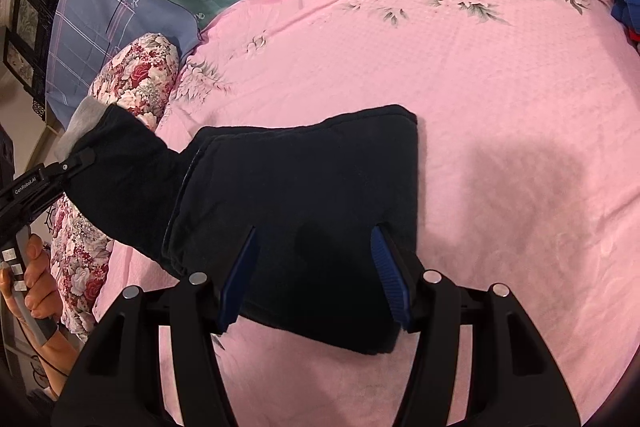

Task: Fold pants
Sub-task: 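Grasp the grey cuff end with the left gripper and fold it over the bundle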

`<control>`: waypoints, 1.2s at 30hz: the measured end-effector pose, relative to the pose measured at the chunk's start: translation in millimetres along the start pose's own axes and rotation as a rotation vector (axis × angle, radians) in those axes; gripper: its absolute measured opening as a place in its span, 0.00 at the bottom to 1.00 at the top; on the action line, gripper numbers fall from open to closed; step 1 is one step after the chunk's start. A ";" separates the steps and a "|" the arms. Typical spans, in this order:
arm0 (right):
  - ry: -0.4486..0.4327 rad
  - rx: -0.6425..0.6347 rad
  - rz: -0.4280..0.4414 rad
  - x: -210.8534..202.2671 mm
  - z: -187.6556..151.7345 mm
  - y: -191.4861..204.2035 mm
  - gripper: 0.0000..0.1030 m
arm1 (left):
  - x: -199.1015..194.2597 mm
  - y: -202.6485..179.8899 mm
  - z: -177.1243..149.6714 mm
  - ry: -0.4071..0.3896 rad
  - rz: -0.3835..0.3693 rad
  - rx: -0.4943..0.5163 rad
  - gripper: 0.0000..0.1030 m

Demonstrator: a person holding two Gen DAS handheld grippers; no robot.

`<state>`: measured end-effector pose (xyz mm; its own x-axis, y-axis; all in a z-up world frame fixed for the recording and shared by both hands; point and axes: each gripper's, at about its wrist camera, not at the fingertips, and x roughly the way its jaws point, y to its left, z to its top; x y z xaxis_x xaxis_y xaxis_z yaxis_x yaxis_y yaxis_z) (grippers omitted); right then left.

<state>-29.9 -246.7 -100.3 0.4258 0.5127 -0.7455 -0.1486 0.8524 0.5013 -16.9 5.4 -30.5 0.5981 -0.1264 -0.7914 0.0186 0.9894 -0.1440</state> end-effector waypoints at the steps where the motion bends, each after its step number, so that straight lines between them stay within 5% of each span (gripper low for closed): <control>1: 0.000 0.000 0.004 -1.3 -0.7 -1.0 0.57 | 7.6 -14.2 -2.9 0.016 -0.003 0.030 0.23; 5: 0.002 -0.005 0.021 -4.2 -2.4 -4.7 0.57 | 53.5 -56.4 -22.3 0.113 0.031 0.143 0.31; 9: 0.010 -0.027 0.005 -4.7 -4.0 -1.6 0.57 | 84.3 -70.6 -38.1 0.217 -0.066 0.168 0.75; 11: 0.014 -0.041 0.002 -4.8 -4.7 0.0 0.57 | 83.6 -79.1 -41.4 0.213 -0.066 0.204 0.83; 17: 0.023 -0.035 -0.005 -6.2 -4.0 -0.5 0.57 | 59.5 -62.8 -29.9 0.229 -0.179 0.118 0.85; 23: 0.004 -0.052 0.016 -9.5 1.3 11.8 0.57 | 18.1 0.0 -16.4 0.091 -0.157 -0.054 0.90; 27: 0.004 -0.036 0.033 -5.8 6.6 18.9 0.57 | 11.4 44.3 -13.6 0.024 -0.040 -0.166 0.92; 30: 0.005 -0.018 0.060 -0.8 10.3 27.0 0.73 | 36.9 68.2 -22.8 0.073 0.150 -0.194 0.92; 36: 0.007 -0.059 0.076 9.2 16.7 55.3 0.77 | 79.7 78.9 -47.6 0.187 0.139 -0.210 0.92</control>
<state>-19.3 -196.6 -72.1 0.4051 0.5770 -0.7092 -0.2328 0.8152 0.5303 -5.9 70.0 -133.2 0.4251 -0.0216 -0.9049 -0.2305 0.9642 -0.1313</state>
